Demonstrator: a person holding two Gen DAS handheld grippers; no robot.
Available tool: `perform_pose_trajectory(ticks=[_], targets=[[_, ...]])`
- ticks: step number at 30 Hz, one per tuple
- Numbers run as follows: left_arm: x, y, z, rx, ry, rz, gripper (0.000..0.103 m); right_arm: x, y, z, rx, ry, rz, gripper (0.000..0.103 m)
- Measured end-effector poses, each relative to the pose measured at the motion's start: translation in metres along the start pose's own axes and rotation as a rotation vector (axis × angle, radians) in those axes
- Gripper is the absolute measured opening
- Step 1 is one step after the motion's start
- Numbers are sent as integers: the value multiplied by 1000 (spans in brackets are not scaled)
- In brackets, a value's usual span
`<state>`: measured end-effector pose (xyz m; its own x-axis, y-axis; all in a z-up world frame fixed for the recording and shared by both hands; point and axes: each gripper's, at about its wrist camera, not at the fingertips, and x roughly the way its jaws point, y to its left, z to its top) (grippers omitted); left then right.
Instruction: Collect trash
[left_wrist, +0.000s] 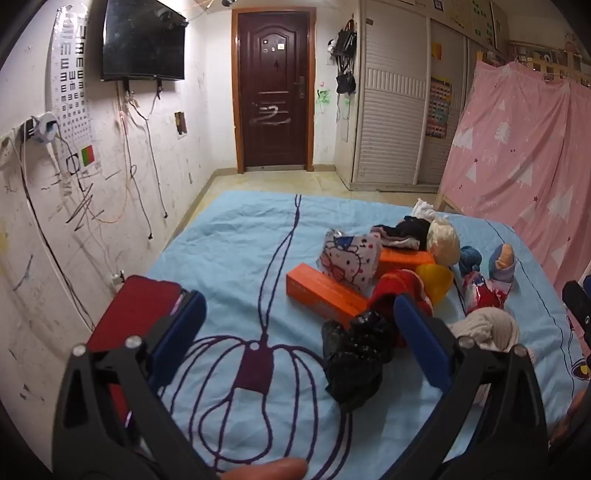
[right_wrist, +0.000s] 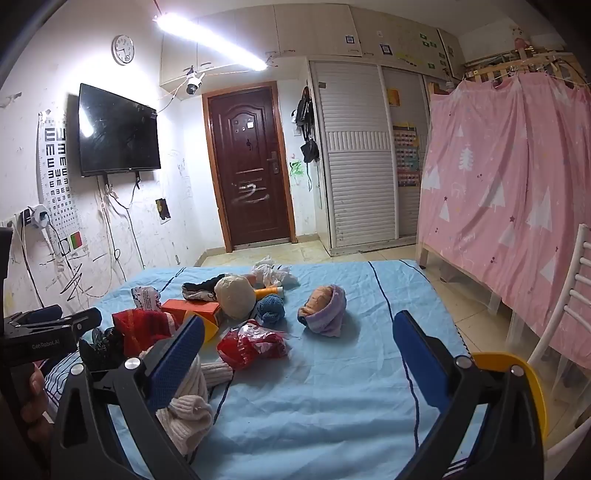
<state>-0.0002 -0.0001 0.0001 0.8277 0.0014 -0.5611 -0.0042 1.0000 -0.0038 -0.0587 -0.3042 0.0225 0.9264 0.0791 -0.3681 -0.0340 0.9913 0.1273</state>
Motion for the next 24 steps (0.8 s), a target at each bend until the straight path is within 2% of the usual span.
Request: perform_pose_trajectory(ticks=[24], targets=[[0, 0, 0, 0, 5, 0, 98, -1, 3, -2, -5, -4, 4, 95]])
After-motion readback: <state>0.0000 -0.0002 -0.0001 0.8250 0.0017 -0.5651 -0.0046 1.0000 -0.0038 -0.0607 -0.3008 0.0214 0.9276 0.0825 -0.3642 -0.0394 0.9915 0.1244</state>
